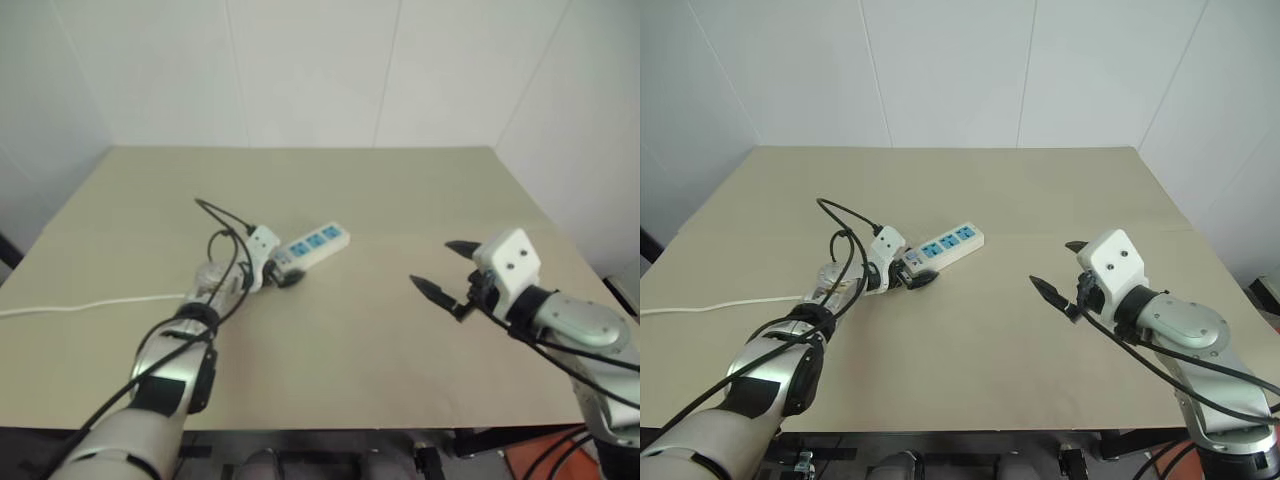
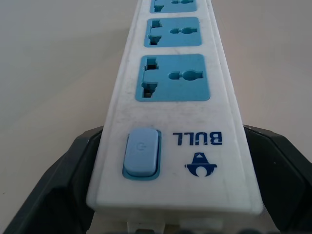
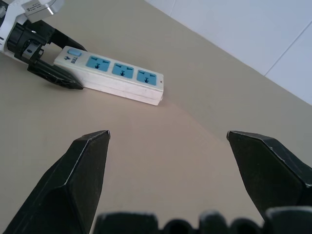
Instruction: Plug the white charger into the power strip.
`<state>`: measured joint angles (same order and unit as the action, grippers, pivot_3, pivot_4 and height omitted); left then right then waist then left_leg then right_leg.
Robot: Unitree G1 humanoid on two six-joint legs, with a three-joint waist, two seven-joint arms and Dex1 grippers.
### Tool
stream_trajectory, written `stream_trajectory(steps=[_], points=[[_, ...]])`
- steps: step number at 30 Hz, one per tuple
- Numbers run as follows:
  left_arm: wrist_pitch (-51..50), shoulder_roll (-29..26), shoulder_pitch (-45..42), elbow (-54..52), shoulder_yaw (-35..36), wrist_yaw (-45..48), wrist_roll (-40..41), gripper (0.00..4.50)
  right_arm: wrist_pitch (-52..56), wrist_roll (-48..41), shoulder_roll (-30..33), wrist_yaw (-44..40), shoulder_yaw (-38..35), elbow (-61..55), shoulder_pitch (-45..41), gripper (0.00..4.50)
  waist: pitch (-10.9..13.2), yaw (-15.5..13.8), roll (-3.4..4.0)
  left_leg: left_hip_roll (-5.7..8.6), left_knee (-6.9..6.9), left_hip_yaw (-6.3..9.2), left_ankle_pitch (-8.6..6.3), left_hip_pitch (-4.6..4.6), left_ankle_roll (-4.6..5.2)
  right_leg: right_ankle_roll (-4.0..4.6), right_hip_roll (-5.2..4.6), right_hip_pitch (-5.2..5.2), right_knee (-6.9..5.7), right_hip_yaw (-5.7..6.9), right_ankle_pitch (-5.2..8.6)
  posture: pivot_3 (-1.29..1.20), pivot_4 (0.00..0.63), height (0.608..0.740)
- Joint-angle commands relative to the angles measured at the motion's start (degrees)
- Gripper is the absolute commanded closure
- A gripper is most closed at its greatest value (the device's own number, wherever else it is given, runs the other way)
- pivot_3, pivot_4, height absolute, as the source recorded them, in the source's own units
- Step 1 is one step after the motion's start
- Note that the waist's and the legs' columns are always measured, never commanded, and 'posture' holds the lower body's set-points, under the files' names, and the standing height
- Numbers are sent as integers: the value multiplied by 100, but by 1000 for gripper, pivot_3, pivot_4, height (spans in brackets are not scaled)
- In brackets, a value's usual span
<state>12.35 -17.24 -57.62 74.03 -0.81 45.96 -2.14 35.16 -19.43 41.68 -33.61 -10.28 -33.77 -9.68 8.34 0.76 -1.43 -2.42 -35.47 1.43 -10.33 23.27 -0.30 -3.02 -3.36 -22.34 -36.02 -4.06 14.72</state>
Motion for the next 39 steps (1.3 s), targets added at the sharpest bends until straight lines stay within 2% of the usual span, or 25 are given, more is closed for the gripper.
stream_trajectory(steps=[1, 4, 9, 14, 18, 25, 31, 39], points=[[-21, -24, -86, -22, 115, 39, 35, 44, -31, -18, 25, 68, -166, -132, -81, 0, 0, 0, 0, 0, 0, 0, 0, 0, 0, 0, 0, 0, 0, 0, 0, 0, 150, 740], [-113, -38, -64, 1, 88, 180, -16, 44, -19, -11, 11, 81, -123, -133, -133, 0, 0, 0, 0, 0, 0, 0, 0, -1, 0, -2, 0, 0, -2, 0, 1, 0, 150, 740], [-112, -43, 39, -30, 59, 355, -55, 1210, 13, -12, 11, 97, -114, -186, -123, 0, 0, 1, 0, 0, 0, 0, 0, -4, 0, -2, 0, 1, -2, 0, 1, 0, 150, 740], [15, -16, -30, -185, 130, 805, 81, 1191, 6, 8, 13, 125, -166, -174, -79, 0, 0, -12, 0, 1, 0, 0, 0, -2, 0, -1, 0, 1, -1, 1, 0, 0, 150, 740], [180, -17, 26, -617, 125, 1990, 303, 1191, -44, 28, -4, 163, -155, -123, -94, 0, 0, -17, 0, 1, 0, 0, 0, 4, 0, 6, -1, -2, 1, 1, -4, 0, 150, 740], [163, -26, 546, -1551, -141, 3103, 361, 1191, -164, 45, -22, 134, -30, 51, -203, 0, 0, -7, 0, 1, 0, 0, 0, 6, 0, 28, -1, -3, 2, 1, -17, 0, 150, 740], [59, -194, 1163, -2442, -458, 3567, 382, 1191, -247, 30, -19, 43, 68, 171, -308, 0, 0, 0, 0, -1, 0, 1, 0, 4, 1, 30, 0, -3, -1, 1, -17, 0, 150, 740], [-116, -284, 1695, -3157, -574, 3476, 477, 1191, -228, 20, -19, -20, 93, 150, -290, 0, 0, -2, 1, -2, -6, 1, 0, 2, 1, 29, 0, -2, -3, 0, -17, 0, 150, 740]])
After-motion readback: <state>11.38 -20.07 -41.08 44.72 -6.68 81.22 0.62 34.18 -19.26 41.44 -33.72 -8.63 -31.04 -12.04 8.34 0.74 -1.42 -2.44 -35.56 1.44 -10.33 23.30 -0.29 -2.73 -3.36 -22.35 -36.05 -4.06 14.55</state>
